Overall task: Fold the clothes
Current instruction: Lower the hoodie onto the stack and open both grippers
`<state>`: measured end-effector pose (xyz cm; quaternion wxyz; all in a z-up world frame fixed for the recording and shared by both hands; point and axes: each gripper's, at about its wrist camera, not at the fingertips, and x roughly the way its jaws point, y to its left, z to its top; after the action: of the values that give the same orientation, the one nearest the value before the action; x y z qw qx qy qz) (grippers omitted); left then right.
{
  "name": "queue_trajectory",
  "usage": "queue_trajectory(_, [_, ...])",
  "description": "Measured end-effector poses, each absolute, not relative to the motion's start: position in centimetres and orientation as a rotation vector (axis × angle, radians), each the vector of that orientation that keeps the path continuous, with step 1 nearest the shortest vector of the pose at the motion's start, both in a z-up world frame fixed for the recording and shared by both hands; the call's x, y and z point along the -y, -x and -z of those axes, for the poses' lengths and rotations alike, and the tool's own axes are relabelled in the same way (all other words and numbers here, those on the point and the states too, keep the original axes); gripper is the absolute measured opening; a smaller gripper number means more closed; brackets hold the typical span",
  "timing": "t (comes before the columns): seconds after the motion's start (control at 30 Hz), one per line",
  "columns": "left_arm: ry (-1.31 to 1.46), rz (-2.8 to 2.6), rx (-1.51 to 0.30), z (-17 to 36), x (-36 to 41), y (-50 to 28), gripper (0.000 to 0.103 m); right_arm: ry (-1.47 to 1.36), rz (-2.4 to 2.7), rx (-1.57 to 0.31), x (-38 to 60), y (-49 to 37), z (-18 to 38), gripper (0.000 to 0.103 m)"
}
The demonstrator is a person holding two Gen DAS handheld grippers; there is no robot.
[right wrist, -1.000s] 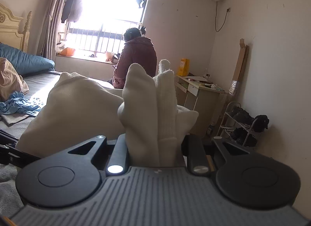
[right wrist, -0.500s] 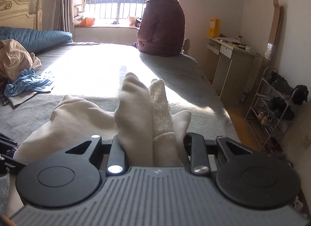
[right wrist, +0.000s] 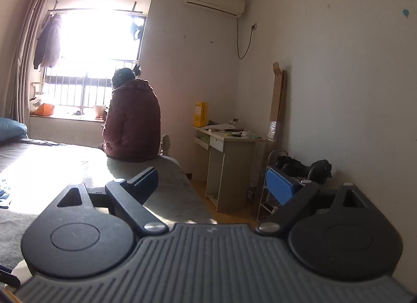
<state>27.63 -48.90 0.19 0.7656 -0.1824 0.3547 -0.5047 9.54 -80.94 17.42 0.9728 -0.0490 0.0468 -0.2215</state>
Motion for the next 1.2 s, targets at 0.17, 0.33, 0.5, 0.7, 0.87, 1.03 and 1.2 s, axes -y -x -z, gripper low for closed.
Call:
queue_trajectory(0.17, [0.354,1.071,-0.773,-0.5,48.6,-26.9,0.054,0.145,0.201,-0.155,77.7,-4.0,-14.9,0.057])
queue_trajectory(0.33, [0.324,1.045,-0.788,-0.4,49.3,-26.9,0.056,0.192,-0.018,-0.326,73.7,-2.2,-10.9,0.035])
queue_trajectory(0.5, [0.29,1.022,-0.787,-0.3,49.9,-26.8,0.058,0.209,-0.035,-0.399,73.2,-2.3,-9.6,0.028])
queue_trajectory(0.7, [0.243,0.977,-0.789,-0.1,50.9,-26.7,0.058,0.133,0.029,-0.26,75.6,-0.2,-12.1,0.028])
queue_trajectory(0.87, [0.235,0.966,-0.8,0.2,51.3,-26.8,0.058,-0.087,0.195,0.046,81.0,8.6,-15.9,0.028])
queue_trajectory(1.03, [0.204,0.94,-0.8,0.1,51.6,-26.8,0.057,-0.33,0.37,0.286,86.1,15.5,-16.8,0.028])
queue_trajectory(1.2, [0.208,0.942,-0.812,0.1,51.6,-27.0,0.057,-0.365,0.407,0.287,86.2,17.7,-16.1,0.028])
